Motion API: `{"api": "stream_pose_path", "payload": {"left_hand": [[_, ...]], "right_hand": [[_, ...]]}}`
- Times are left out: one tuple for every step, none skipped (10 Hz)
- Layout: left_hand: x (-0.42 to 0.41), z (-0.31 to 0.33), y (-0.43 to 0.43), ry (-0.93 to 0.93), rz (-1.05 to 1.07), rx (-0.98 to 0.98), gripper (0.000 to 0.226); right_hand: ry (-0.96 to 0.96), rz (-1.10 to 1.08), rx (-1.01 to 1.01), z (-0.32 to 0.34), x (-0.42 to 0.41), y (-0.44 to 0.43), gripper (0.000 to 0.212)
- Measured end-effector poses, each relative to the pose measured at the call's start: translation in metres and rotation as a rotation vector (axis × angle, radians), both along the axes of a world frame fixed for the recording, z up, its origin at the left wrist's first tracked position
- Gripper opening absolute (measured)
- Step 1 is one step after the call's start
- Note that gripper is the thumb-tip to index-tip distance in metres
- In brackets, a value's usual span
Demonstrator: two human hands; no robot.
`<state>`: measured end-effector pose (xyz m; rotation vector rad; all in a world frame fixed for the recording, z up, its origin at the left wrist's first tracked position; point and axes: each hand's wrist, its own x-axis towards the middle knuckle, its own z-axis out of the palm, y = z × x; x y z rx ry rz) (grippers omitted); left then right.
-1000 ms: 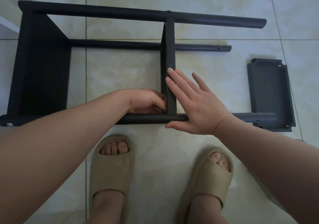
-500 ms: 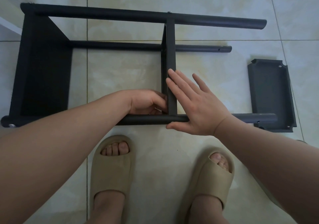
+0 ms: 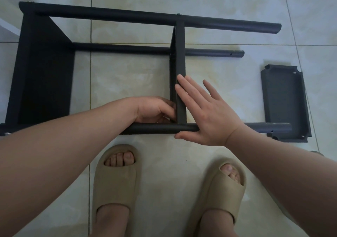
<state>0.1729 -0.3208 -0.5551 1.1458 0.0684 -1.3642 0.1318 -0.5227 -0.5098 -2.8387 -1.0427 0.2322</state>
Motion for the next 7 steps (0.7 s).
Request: {"api": "stream_pose_path", "payload": {"left_hand": [[-0.0011, -0.0011, 0.0002, -0.065, -0.028, 0.056, 0.018], [-0.0015, -0.0028, 0.0008, -0.166, -0.068, 0.148, 0.017], [-0.0012, -0.0034, 0.0007, -0.138, -0.038, 0.138, 0.018], [-0.0009, -0.0011, 0.0005, -0.087, -0.012, 0.078, 0.013], [-0.0009, 0.0009, -0.0004, -0.033, 0.017, 0.036, 0.012], [-0.0006, 0.0023, 0.0002, 0.007, 0.0, 0.021, 0.02], [-0.0011, 0.0016, 0.0006, -0.077, -0.041, 0.084, 0.02]], "right_hand": [[-0.008, 0.003, 0.004, -0.0008, 0.0, 0.0004, 0.109], [-0.015, 0.004, 0.008, -0.0015, 0.0, 0.0003, 0.108], [-0.014, 0.003, 0.01, -0.0017, 0.0002, 0.0002, 0.109], [-0.011, 0.002, 0.006, -0.0014, 0.0003, 0.0005, 0.109], [-0.003, 0.001, 0.004, -0.0005, 0.0005, 0.0006, 0.109], [0.002, 0.001, -0.001, 0.0, 0.0005, 0.0007, 0.109], [-0.001, 0.002, 0.002, -0.0001, 0.0004, 0.0011, 0.109]]}}
